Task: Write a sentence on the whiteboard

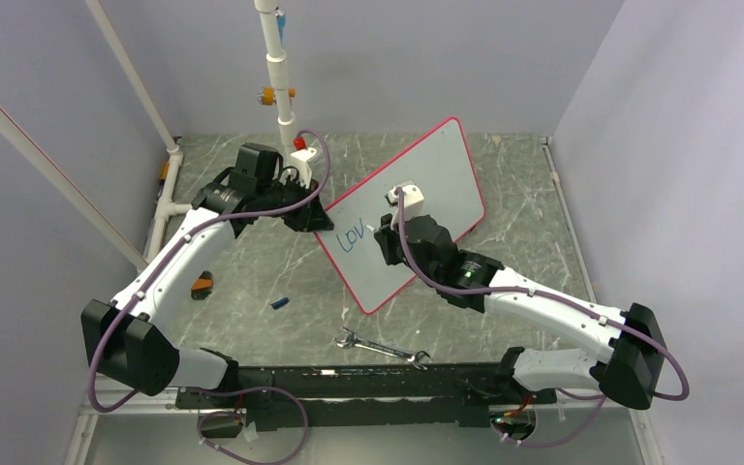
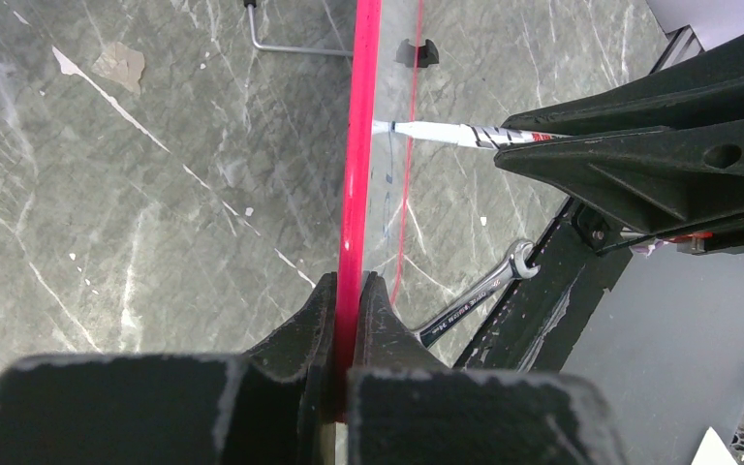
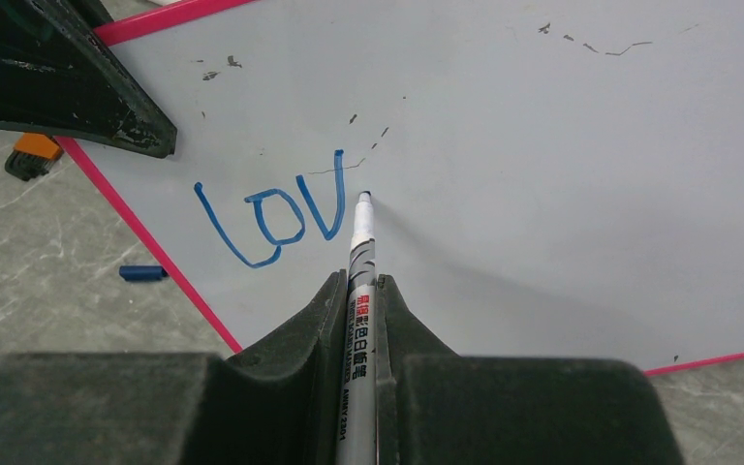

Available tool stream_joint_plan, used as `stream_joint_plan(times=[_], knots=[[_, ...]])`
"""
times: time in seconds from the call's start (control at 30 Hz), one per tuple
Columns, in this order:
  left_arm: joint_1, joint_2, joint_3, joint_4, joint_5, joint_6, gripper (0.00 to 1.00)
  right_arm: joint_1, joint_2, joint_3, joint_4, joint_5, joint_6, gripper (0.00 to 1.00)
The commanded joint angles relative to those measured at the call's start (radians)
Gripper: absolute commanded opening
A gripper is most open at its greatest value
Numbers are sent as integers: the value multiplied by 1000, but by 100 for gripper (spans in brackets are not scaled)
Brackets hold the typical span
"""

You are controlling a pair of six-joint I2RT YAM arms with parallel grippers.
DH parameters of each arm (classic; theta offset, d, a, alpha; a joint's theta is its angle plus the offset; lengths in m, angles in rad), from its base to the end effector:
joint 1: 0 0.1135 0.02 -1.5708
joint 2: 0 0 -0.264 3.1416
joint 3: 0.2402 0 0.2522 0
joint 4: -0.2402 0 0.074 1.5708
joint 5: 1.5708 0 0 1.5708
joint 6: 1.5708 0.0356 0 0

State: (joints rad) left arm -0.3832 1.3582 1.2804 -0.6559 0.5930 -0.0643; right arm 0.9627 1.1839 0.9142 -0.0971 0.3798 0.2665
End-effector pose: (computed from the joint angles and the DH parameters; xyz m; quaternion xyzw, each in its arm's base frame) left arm 0.2616 -0.1269 0.3430 0.2560 0.8439 -0.3466 0.3198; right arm 0.1665 0.2160 0.3122 -0.1756 0.7973 0.1936 0.5441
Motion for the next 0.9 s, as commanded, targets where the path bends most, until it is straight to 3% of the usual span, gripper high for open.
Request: stream_joint_plan(times=[0.0, 0.87], knots=[[1, 27, -5, -74, -279, 116, 0, -5, 9, 3, 41, 0, 14, 0], [1, 27, -4, -76, -280, 118, 0, -21, 28, 87, -5, 42, -2, 0]])
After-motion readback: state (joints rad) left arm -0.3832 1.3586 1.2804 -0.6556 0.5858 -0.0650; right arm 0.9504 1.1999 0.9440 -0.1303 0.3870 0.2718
